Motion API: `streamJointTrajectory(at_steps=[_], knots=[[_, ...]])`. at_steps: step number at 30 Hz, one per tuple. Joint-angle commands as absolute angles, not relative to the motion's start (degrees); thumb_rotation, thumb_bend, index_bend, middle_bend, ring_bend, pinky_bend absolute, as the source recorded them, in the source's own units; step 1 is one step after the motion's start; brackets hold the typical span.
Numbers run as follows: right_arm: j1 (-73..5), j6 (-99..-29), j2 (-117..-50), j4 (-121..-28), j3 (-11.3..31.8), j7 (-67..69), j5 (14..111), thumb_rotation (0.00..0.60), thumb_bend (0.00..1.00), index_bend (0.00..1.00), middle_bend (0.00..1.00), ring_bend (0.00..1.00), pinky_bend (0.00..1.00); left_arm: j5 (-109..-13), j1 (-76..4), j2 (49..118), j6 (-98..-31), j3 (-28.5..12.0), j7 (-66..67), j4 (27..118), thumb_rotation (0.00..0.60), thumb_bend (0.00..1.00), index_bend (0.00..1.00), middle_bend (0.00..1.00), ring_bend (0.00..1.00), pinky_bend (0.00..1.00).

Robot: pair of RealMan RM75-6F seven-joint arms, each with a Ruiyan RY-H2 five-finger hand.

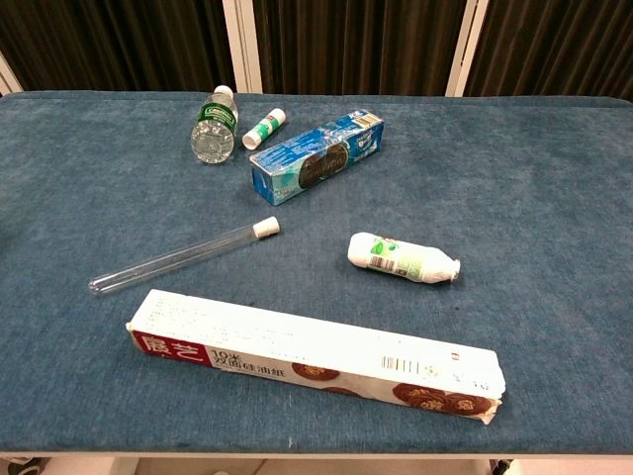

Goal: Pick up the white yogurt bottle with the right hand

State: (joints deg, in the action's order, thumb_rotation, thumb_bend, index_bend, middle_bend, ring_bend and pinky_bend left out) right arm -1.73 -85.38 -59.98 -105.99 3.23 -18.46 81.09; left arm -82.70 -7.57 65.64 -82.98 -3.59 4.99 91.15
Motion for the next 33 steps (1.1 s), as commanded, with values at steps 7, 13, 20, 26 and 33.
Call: streamJointTrajectory(at_steps=[7,13,20,26,33], knots=[[-2.1,-84.6,-60.1,-106.1,3.3,-18.6,80.4,0.6,0.17,0.11,0.07,0.12,0.14,-82.6,-7.5,65.5,-83.0,-3.6,5.0,91.3,0.6,0.31,0.05,0.0,0.0,0.13],[-1.9,-85.7,-60.7,-105.7,3.5,-17.4,81.5,0.6,0.17,0.16,0.1,0.15,0.15,-82.3,-7.6,65.6,-82.6,-3.7,5.2,91.4,0.6,0.31,0.05,0.0,0.0,0.13],[-3.8,-84.2,-63.2,-103.8,3.5,-14.9,84.6,0.6,0.17,0.28,0.21,0.26,0.29,-81.3,-7.4,65.4,-82.7,-4.1,4.8,91.9,0.6,0.31,0.05,0.0,0.0,0.13],[-11.0,-72.9,-66.7,-107.0,5.8,-22.0,78.1,0.6,0.17,0.32,0.24,0.31,0.34,-81.0,-7.3,65.1,-82.2,-3.9,4.6,92.4,0.6,0.31,0.05,0.0,0.0,0.13],[-22.1,-60.3,-73.4,-108.6,10.6,-30.1,65.8,0.6,0.17,0.37,0.27,0.37,0.4,-81.2,-7.4,65.0,-81.9,-3.7,4.9,92.5,0.6,0.31,0.05,0.0,0.0,0.13]])
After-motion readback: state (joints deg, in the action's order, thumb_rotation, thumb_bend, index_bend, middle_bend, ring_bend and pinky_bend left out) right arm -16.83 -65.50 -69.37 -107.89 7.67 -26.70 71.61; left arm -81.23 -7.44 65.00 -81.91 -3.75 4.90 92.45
